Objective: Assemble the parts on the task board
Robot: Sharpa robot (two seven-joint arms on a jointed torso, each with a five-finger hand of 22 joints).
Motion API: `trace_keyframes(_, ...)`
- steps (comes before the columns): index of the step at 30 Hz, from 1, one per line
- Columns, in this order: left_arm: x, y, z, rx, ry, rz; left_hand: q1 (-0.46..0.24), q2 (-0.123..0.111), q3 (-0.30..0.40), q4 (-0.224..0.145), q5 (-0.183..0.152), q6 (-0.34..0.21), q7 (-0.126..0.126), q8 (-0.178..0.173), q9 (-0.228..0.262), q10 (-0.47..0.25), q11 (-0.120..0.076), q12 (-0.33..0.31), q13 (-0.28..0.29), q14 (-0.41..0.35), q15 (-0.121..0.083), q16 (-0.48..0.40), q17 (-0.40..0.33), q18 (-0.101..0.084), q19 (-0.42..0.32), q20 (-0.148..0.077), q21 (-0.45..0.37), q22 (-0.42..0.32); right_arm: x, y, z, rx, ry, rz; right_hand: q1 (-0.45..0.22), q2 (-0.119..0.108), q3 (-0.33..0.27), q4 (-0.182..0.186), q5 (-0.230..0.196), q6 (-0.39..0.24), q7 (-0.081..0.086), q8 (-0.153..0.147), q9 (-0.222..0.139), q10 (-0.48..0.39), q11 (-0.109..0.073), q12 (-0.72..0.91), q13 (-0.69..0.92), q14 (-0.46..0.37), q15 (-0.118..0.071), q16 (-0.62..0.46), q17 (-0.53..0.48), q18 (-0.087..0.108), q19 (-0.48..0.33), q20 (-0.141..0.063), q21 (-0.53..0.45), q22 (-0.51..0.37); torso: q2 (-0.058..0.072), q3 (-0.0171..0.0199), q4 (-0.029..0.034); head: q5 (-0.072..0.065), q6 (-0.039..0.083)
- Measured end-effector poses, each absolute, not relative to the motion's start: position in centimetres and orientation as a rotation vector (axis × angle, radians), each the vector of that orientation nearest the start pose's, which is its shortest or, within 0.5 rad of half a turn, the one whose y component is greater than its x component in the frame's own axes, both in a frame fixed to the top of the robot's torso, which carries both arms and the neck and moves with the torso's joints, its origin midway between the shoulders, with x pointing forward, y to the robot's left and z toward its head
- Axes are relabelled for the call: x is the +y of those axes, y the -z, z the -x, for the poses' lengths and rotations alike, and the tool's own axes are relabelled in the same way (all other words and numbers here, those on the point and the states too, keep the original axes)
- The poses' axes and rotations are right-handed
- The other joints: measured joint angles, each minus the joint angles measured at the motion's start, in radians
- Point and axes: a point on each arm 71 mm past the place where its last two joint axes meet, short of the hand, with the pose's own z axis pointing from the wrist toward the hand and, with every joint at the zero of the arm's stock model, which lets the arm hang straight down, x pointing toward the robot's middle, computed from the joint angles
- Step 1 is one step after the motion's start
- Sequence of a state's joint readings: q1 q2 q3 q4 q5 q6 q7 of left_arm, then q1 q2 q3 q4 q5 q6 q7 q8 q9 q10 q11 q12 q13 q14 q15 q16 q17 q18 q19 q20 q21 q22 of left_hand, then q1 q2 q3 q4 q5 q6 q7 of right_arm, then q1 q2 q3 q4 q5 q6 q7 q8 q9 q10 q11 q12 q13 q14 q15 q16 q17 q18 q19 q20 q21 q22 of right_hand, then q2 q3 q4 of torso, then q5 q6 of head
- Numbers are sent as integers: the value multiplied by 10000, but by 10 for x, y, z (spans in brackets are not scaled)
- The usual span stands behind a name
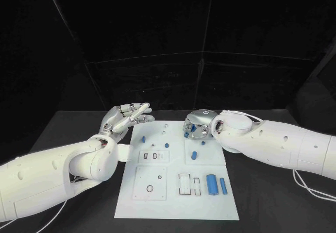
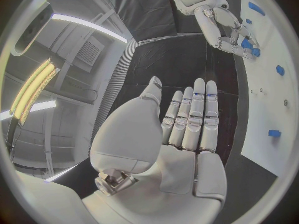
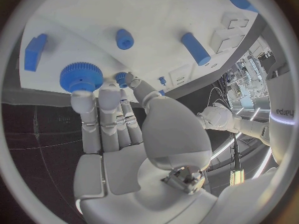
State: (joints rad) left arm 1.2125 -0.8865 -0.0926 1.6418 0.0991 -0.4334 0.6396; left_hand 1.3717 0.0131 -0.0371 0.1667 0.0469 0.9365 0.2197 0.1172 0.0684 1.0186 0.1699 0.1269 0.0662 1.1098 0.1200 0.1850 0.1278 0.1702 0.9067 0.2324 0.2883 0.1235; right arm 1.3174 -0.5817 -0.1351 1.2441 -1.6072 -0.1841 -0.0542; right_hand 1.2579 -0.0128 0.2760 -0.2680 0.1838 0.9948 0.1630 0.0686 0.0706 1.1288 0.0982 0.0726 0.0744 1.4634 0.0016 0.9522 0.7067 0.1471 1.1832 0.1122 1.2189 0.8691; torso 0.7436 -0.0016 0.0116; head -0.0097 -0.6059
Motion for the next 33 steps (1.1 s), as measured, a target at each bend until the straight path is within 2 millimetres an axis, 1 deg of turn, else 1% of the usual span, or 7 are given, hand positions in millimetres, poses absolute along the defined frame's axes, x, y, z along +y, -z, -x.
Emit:
trace_keyframes(3, 208, 170, -465, 11958, 16027, 10981, 0, 0, 0, 0, 0, 0, 0, 0, 0, 0, 0, 0, 0, 0, 0, 0, 0, 0, 0, 0, 0, 0, -139, 178, -538, 16775, -5117, 4801, -52, 53, 72, 18, 0, 0, 0, 0, 3, 0, 0, 0, 4, 0, 0, 170, 157, -7, 74, -5, 127, 150, 2, 0, 0, 2, -13)
trace_keyframes(5, 208, 170, -465, 11962, 16028, 10983, 0, 0, 0, 0, 0, 0, 0, 0, 1, 0, 0, 0, 0, 0, 0, 0, 0, 0, 0, 0, 0, 1, -139, 178, -538, 16779, -5104, 4815, -67, 67, 98, 42, -11, 95, -7, 0, 14, 22, -22, 13, 11, 0, 0, 343, 326, -158, 144, 2, 241, 302, 4, 0, 0, 3, -21)
trace_keyframes(18, 208, 170, -465, 11996, 16055, 10993, 38, 39, 29, -28, 0, -1, -1, 0, 2, 0, 0, -41, -7, 0, 0, -40, 8, -1, 0, 0, 0, -22, -131, 180, -541, 16929, -5052, 4969, -106, 208, 467, 195, -204, 465, -15, 51, 47, 403, -101, 148, 47, 0, 0, 1187, 1141, -162, 499, -30, 784, 1145, 23, 0, 16, 12, -86)
trace_keyframes(19, 208, 170, -465, 11998, 16056, 10994, 38, 39, 29, -28, 0, -1, -1, 0, 2, 0, 0, -41, -7, 0, 0, -40, 8, -1, 0, 0, 0, -22, -131, 180, -541, 16946, -5041, 4974, -60, 255, 539, 195, -288, 540, -37, 51, 64, 494, -90, 148, 57, -1, 0, 1273, 1229, -314, 540, -30, 843, 1242, 24, 0, 17, 13, -88)
trace_keyframes(27, 208, 170, -465, 12013, 16065, 10998, 38, 38, 29, -28, 0, -1, 0, 0, 2, 0, 0, -41, -6, 0, 0, -39, 8, -3, 35, 34, 0, -21, -131, 180, -543, 17090, -4947, 5047, 27, 342, 865, 184, -421, 732, -55, 89, 65, 629, -131, 144, 57, -1, 0, 1581, 1514, -311, 665, -50, 1061, 1608, 25, 0, 18, 40, -139)
trace_keyframes(31, 209, 170, -465, 12013, 16059, 11001, 38, 39, 1, -56, 0, -1, 0, 0, 2, 0, 0, -41, -6, 0, 0, -39, 7, -3, 35, 35, 0, -30, -131, 180, -543, 17071, -4898, 5085, 193, 425, 1177, 68, -541, 861, -37, 89, 81, 795, -139, 125, 57, -1, 0, 1726, 1612, -311, 700, -85, 1178, 1786, 23, 0, 18, 53, -151)
trace_keyframes(33, 209, 170, -465, 12014, 16056, 11003, 38, 38, 1, -56, 0, -1, -1, 0, 0, 0, 0, -41, -6, 0, 0, -39, 7, -3, 35, 35, 0, -30, -131, 179, -543, 17039, -4888, 5096, 297, 414, 1261, 9, -561, 901, -79, 88, 80, 811, -160, 130, 58, -1, 0, 1749, 1639, -311, 739, -86, 1239, 1847, 22, 0, 18, 53, -152)
